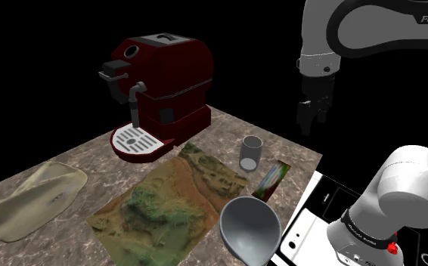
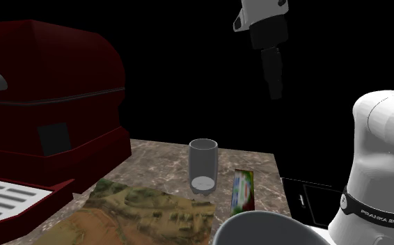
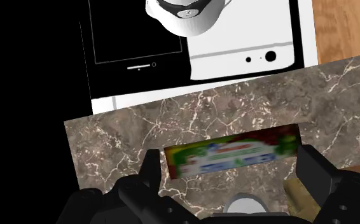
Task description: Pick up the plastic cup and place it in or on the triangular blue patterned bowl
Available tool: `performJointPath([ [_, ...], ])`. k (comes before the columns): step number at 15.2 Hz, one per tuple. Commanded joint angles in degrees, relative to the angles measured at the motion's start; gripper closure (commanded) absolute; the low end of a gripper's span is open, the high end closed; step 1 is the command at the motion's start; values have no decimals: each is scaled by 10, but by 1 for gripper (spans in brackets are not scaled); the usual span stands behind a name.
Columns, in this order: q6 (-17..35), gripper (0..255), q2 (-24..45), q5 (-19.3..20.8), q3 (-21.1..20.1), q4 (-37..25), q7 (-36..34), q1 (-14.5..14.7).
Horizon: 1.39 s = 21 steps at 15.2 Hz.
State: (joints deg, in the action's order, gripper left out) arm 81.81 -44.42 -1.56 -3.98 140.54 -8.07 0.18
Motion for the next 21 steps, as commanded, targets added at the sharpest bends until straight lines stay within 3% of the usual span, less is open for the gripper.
performJointPath([
  [1,0,0,0,0,0,0,0,0],
  [9,137,0,162,-26,-17,-29,-11,6],
  [18,249,0,361,-42,-34,-121,-21,13],
  [21,268,0,373,-43,-35,-113,-21,14],
])
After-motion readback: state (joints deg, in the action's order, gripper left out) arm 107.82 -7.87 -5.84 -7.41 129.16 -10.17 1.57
